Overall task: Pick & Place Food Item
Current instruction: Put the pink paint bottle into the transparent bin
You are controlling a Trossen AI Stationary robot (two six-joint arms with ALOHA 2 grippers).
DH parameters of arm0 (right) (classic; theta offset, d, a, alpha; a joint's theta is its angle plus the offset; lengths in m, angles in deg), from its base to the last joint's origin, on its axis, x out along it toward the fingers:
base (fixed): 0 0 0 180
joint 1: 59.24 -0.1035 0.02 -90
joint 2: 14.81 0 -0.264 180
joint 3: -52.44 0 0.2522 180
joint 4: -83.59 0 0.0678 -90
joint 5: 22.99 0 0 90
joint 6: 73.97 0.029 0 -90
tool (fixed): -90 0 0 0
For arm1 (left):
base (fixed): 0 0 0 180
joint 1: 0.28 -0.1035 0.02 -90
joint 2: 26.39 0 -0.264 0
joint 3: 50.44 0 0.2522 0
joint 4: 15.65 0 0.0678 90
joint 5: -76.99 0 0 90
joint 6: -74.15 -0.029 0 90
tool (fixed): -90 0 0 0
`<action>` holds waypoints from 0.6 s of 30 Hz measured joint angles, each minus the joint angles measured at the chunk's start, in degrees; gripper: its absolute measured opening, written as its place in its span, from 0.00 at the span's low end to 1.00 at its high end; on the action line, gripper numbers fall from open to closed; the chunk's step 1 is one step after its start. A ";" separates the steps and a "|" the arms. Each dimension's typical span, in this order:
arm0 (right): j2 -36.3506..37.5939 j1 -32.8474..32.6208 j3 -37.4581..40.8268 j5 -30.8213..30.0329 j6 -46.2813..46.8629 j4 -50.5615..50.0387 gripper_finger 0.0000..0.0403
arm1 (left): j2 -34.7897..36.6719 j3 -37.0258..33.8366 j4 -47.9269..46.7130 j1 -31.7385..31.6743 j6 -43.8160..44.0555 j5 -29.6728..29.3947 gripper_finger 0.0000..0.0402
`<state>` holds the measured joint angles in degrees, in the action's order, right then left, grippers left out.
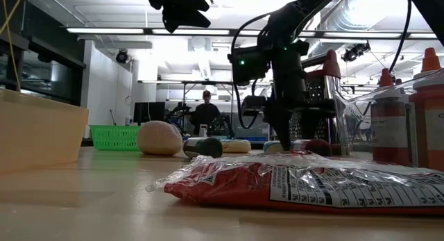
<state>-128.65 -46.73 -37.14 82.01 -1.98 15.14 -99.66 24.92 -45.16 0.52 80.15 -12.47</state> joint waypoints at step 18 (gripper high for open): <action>0.04 -0.04 0.01 0.13 0.48 0.01 0.37 | 0.00 0.00 0.00 0.01 0.00 0.00 0.50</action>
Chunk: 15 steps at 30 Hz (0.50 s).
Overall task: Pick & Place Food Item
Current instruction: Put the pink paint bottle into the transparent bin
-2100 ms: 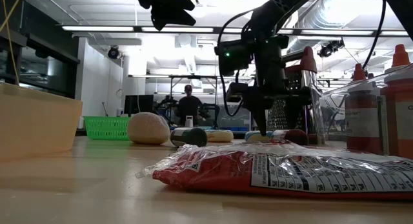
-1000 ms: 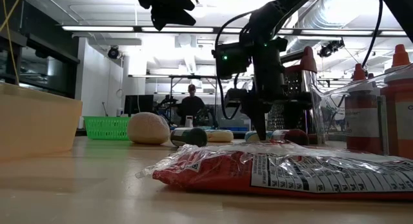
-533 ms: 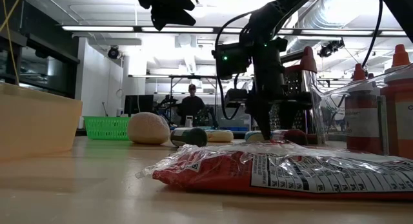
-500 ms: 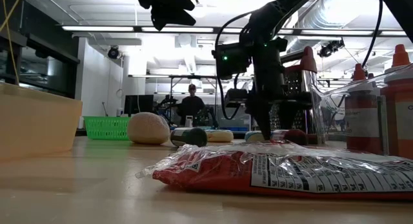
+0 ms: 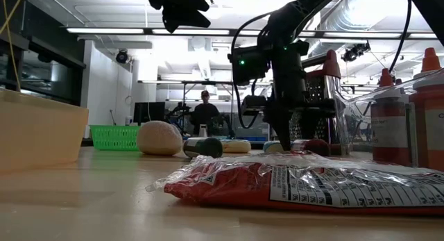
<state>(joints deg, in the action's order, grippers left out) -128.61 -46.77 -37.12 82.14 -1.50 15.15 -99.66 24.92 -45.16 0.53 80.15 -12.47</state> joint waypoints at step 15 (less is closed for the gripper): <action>0.02 0.00 -0.01 0.13 0.00 0.03 0.27 | 0.00 0.00 0.00 -0.01 0.00 0.00 0.50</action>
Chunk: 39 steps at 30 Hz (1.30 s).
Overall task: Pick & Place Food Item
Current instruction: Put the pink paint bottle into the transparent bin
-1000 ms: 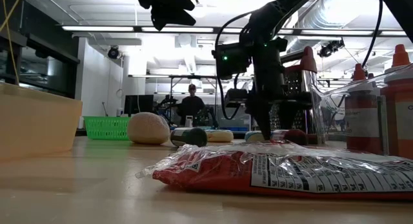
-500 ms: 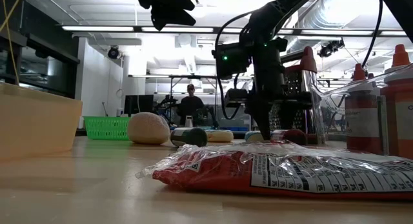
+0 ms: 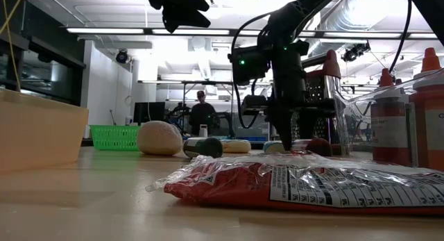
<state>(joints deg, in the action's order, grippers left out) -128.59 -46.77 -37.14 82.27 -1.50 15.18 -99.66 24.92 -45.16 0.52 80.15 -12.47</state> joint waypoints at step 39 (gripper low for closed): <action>4.42 -0.48 0.02 -5.93 -3.32 0.60 0.26 | 0.00 0.00 -0.01 0.00 0.00 0.00 0.50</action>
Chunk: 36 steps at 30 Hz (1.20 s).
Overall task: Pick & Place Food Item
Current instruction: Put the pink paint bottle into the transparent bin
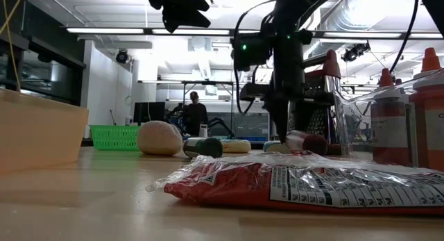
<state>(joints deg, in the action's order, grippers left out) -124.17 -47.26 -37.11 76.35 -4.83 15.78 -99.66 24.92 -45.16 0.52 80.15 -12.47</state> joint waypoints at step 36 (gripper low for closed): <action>18.62 -9.47 -0.02 -24.12 -9.65 0.09 0.26 | -0.02 -0.01 0.18 0.01 0.00 0.00 0.50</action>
<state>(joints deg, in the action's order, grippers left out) -105.55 -56.72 -37.14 52.22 -14.48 15.86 -99.69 24.91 -44.98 0.53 80.15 -12.47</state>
